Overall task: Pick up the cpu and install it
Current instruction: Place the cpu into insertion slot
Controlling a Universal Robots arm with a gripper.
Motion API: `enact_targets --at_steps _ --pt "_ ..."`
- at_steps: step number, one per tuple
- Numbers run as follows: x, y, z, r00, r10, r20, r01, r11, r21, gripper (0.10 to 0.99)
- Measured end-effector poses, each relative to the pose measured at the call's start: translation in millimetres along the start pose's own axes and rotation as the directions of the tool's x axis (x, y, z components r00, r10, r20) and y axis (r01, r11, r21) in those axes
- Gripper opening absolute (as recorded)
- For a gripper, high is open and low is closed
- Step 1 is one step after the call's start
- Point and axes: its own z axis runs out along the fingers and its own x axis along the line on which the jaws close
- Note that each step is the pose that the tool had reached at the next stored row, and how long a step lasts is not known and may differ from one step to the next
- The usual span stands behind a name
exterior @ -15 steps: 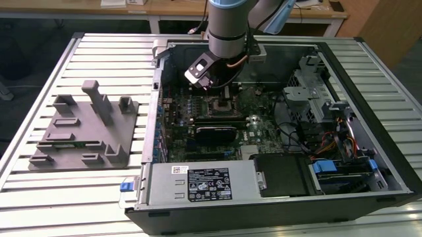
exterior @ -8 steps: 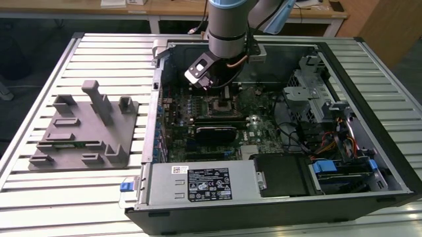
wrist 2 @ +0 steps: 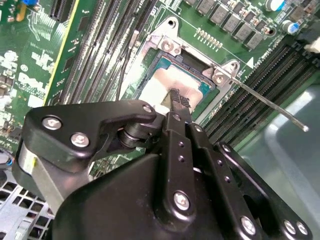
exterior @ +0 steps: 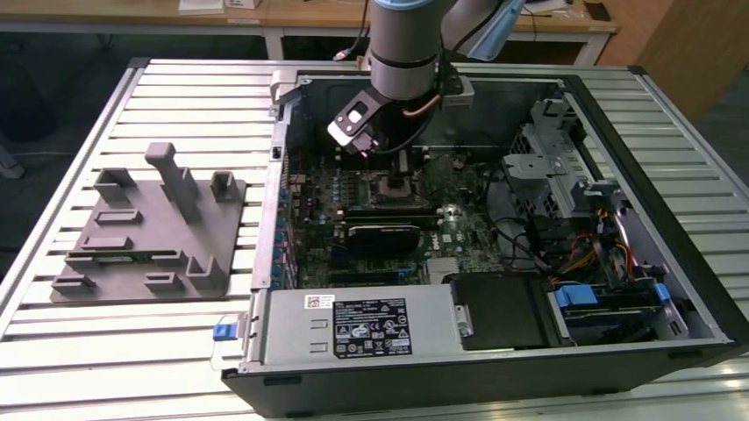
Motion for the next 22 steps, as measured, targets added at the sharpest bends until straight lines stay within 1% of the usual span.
enact_targets --at_steps 2,5,12,15,17,22 --pt "0.0 0.3 -5.5 1.0000 0.000 0.0003 0.000 1.0000 0.000 0.106" --pt "0.0 0.8 -15.9 1.0000 0.000 0.0001 0.000 1.0000 0.000 0.106" --pt "-0.1 2.2 -43.3 1.0000 0.000 0.0002 0.000 1.0000 -0.001 0.106" --pt "-0.1 2.7 -53.3 1.0000 0.000 0.0003 0.000 1.0000 -0.001 0.106" --pt "-0.1 2.9 -57.3 1.0000 0.000 0.0004 0.000 1.0000 -0.001 0.106" --pt "-0.1 2.9 -57.5 1.0000 0.000 0.0002 0.000 1.0000 -0.002 0.106"
